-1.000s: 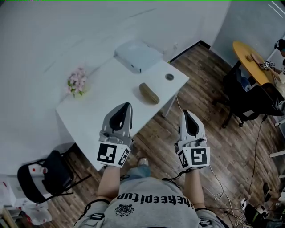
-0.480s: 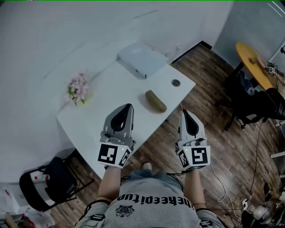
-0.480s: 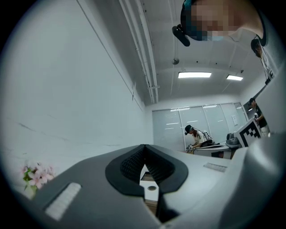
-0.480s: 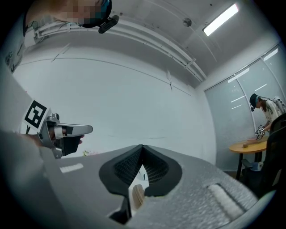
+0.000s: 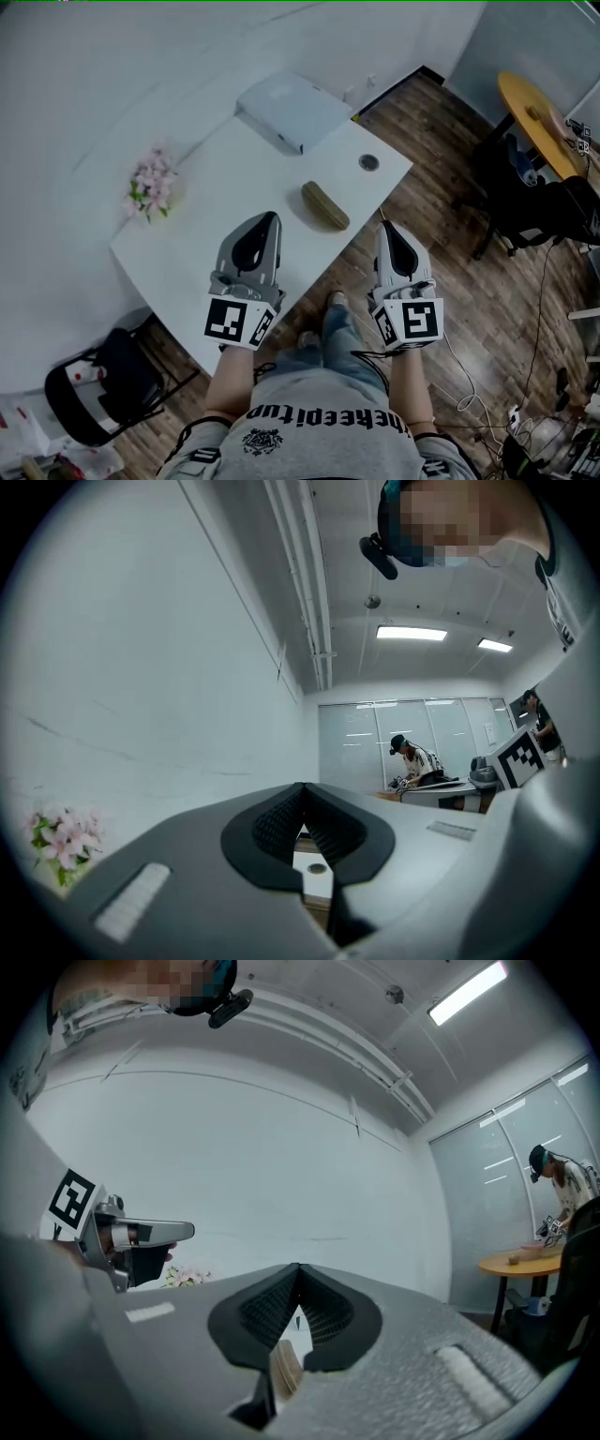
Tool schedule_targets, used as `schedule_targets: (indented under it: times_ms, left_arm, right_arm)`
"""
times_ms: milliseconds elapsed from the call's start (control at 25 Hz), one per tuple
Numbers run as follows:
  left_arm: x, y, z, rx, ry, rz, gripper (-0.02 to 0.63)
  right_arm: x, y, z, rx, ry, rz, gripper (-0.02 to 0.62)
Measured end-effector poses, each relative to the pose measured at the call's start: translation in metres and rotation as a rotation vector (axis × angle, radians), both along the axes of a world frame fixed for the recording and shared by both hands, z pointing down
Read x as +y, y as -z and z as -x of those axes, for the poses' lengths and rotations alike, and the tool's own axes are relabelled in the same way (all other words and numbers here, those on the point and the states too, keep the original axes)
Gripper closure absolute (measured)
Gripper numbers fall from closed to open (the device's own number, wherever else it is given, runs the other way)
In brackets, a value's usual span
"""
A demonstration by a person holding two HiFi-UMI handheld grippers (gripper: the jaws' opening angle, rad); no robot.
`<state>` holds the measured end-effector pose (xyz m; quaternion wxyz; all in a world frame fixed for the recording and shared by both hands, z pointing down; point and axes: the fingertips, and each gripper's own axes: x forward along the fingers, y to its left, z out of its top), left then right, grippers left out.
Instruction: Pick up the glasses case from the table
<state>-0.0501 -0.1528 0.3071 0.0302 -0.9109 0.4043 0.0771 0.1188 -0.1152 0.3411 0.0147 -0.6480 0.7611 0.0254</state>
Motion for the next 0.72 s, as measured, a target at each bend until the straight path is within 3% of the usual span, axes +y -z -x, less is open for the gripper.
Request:
schedule_targets:
  times_ms: [720]
  left_arm:
    - [-0.066, -0.008, -0.022, 0.020, 0.062, 0.037, 0.592]
  right_arm:
    - [-0.088, -0.045, 0.000, 0.059, 0.129, 0.181, 0.591]
